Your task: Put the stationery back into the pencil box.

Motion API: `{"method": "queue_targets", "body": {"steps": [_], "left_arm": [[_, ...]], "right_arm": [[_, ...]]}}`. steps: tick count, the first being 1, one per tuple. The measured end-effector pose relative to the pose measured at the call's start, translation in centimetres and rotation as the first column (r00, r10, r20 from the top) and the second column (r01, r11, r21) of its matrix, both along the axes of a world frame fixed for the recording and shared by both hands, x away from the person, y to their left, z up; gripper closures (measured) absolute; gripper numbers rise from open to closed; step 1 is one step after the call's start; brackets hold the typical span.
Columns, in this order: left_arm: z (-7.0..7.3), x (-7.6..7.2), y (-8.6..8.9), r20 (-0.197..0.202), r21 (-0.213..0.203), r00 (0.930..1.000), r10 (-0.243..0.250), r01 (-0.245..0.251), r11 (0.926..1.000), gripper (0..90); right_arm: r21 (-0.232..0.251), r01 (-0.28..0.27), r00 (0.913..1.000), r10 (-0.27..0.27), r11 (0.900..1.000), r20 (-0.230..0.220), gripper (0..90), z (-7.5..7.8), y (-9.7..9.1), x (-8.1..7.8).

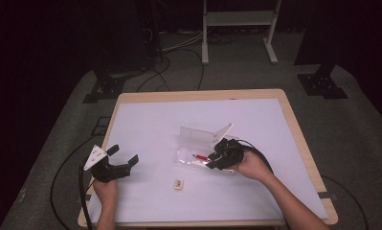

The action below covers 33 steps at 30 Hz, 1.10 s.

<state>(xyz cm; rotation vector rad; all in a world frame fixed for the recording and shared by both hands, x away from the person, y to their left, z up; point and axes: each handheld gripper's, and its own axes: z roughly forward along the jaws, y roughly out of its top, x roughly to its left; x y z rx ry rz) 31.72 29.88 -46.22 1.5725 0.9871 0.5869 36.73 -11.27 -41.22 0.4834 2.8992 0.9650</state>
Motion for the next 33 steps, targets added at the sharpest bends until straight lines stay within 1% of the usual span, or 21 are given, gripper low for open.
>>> {"method": "queue_targets", "body": {"steps": [2,6,11,13,23,30,31,33], "left_arm": [[0.0,0.0,0.0,0.001,-0.001,1.0000,0.000,0.000,1.0000,0.0],[0.0,0.0,0.0,0.001,-0.001,1.0000,-0.001,0.001,1.0000,0.0],[0.0,0.0,0.0,0.000,-0.001,1.0000,0.000,0.000,1.0000,0.0],[0.0,0.0,0.0,0.001,-0.002,1.0000,0.000,0.000,1.0000,0.0],[0.0,0.0,0.0,0.001,-0.003,1.0000,-0.001,0.001,1.0000,0.0],[0.0,0.0,0.0,0.002,-0.006,1.0000,0.000,0.000,1.0000,0.0],[0.0,0.0,0.0,0.002,-0.007,1.0000,0.001,-0.001,1.0000,0.0],[0.0,0.0,0.0,0.002,-0.006,1.0000,0.001,-0.001,1.0000,0.0]], "right_arm": [[0.003,-0.011,0.9999,0.011,0.9999,0.009,58.6,0.2,0.2,-0.2],[0.012,-0.017,0.9998,0.016,0.9998,0.011,54.7,0.6,0.6,-0.8],[0.024,-0.031,0.9995,0.031,0.9992,0.004,49.8,0.9,1.2,-1.3],[0.025,-0.042,0.9991,0.042,0.9988,0.004,48.7,0.9,1.4,-1.5],[0.046,-0.062,0.9980,0.062,0.9971,-0.009,42.3,1.1,2.3,-2.2],[0.056,-0.064,0.9977,0.065,0.9964,-0.017,38.6,1.1,2.7,-2.5],[0.058,-0.063,0.9978,0.064,0.9963,-0.016,35.5,1.1,2.8,-2.6],[0.058,-0.063,0.9978,0.064,0.9964,-0.017,34.8,1.1,3.0,-2.7]]}}
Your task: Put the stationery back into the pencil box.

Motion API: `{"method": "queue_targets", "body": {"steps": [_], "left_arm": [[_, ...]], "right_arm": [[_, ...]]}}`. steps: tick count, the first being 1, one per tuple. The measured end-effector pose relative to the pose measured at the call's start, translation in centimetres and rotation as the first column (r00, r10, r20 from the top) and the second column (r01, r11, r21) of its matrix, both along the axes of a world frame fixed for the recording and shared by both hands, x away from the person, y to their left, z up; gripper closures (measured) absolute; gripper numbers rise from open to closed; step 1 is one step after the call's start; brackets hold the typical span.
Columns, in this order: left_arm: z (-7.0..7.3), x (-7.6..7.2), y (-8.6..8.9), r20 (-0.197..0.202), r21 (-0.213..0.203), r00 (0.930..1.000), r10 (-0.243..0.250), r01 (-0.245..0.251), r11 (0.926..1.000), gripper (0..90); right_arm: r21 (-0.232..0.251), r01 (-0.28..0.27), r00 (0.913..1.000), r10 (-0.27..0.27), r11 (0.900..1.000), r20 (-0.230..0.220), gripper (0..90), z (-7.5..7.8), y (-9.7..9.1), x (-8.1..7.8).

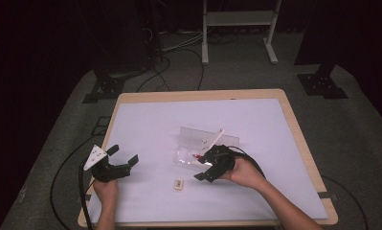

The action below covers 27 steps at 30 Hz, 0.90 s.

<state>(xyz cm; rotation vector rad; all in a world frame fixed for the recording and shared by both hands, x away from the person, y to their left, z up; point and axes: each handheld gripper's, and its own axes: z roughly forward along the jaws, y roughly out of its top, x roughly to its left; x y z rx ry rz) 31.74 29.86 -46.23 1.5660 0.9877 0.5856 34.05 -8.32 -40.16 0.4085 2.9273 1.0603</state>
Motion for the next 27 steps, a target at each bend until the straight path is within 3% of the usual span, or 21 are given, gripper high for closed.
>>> {"method": "queue_targets", "body": {"steps": [15,27], "left_arm": [[0.0,0.0,0.0,-0.001,0.007,1.0000,-0.001,0.001,1.0000,0.0],[0.0,0.0,0.0,0.001,0.003,1.0000,-0.001,0.001,1.0000,0.0]], "right_arm": [[-0.003,-0.043,0.9991,0.043,0.9991,0.006,31.2,-0.1,1.8,-0.9],[-0.020,-0.096,0.9953,0.096,0.9952,0.010,31.8,-1.0,4.3,-1.8]]}}
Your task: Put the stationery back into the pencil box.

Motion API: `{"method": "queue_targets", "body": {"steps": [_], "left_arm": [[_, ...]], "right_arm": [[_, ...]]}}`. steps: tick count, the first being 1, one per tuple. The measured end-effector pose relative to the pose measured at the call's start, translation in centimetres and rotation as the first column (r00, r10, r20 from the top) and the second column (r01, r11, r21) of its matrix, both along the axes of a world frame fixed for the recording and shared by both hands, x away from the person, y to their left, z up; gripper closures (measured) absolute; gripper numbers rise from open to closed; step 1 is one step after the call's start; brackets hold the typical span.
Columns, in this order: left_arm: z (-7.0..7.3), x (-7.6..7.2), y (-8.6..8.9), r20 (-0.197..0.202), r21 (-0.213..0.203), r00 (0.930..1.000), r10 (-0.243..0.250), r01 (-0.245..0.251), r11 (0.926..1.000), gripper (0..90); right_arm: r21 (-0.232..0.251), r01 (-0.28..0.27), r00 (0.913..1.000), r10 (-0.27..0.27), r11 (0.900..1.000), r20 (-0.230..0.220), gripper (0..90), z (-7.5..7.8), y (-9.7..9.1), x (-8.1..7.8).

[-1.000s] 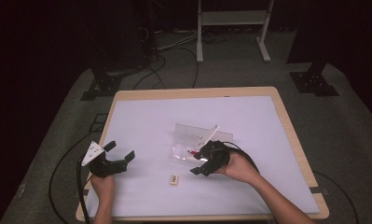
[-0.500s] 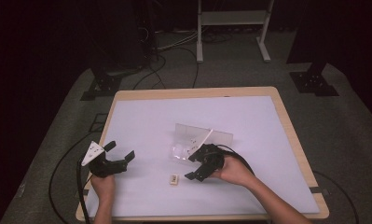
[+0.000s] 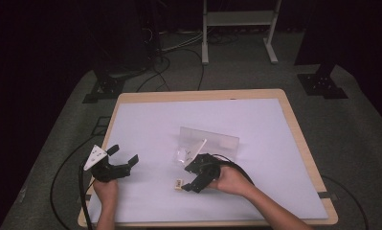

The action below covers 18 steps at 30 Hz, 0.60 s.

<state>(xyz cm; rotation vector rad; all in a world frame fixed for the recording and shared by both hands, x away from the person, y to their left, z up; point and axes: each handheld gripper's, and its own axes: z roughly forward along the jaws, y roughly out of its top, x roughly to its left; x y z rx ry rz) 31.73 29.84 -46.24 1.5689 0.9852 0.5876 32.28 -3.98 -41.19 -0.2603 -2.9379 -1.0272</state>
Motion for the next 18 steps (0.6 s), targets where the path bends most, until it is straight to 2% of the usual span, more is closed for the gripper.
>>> {"method": "queue_targets", "body": {"steps": [10,18], "left_arm": [[0.0,0.0,0.0,0.000,-0.003,1.0000,0.001,-0.001,1.0000,0.0],[0.0,0.0,0.0,-0.001,-0.003,1.0000,0.000,0.000,1.0000,0.0]], "right_arm": [[-0.012,-0.007,0.9999,0.007,0.9999,-0.012,32.2,-0.8,1.6,0.3],[-0.044,-0.021,0.9996,0.020,0.9988,-0.022,33.2,-2.3,2.8,0.7]]}}
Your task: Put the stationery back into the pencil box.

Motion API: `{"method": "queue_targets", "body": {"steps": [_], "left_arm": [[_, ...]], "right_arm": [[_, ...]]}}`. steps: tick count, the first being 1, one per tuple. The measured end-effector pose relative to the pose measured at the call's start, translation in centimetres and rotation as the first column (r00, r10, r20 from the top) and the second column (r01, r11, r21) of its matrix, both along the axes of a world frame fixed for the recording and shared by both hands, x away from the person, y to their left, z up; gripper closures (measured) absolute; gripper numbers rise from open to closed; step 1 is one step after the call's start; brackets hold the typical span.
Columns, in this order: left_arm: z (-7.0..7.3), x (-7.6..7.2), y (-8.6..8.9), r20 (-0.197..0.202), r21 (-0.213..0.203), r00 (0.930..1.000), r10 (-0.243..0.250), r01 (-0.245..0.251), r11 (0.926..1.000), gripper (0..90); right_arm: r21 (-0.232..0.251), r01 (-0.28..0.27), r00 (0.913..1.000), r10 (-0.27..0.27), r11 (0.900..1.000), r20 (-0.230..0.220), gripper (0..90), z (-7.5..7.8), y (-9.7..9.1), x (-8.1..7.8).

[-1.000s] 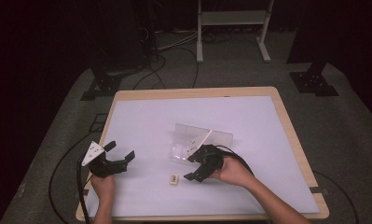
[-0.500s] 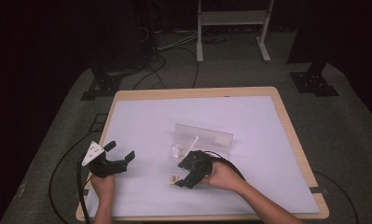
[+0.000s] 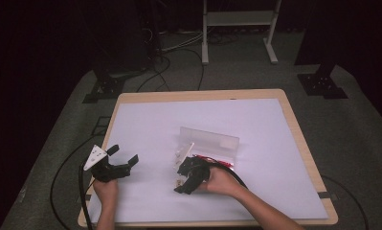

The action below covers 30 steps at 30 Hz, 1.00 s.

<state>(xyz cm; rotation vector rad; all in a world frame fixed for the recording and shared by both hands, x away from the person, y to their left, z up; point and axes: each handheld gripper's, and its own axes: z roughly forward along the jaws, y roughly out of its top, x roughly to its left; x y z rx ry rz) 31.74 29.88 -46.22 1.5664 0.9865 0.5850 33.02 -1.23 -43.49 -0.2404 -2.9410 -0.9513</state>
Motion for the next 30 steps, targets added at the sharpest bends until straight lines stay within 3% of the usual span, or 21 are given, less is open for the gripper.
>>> {"method": "queue_targets", "body": {"steps": [18,30], "left_arm": [[0.0,0.0,0.0,0.001,0.000,1.0000,0.000,0.000,1.0000,0.0],[0.0,0.0,0.0,-0.001,0.004,1.0000,0.000,0.000,1.0000,0.0]], "right_arm": [[-0.044,0.001,1.0000,-0.001,0.9990,0.002,42.5,-1.4,0.5,0.6],[-0.051,-0.023,0.9997,0.023,0.9984,-0.001,56.8,-1.8,0.7,0.6]]}}
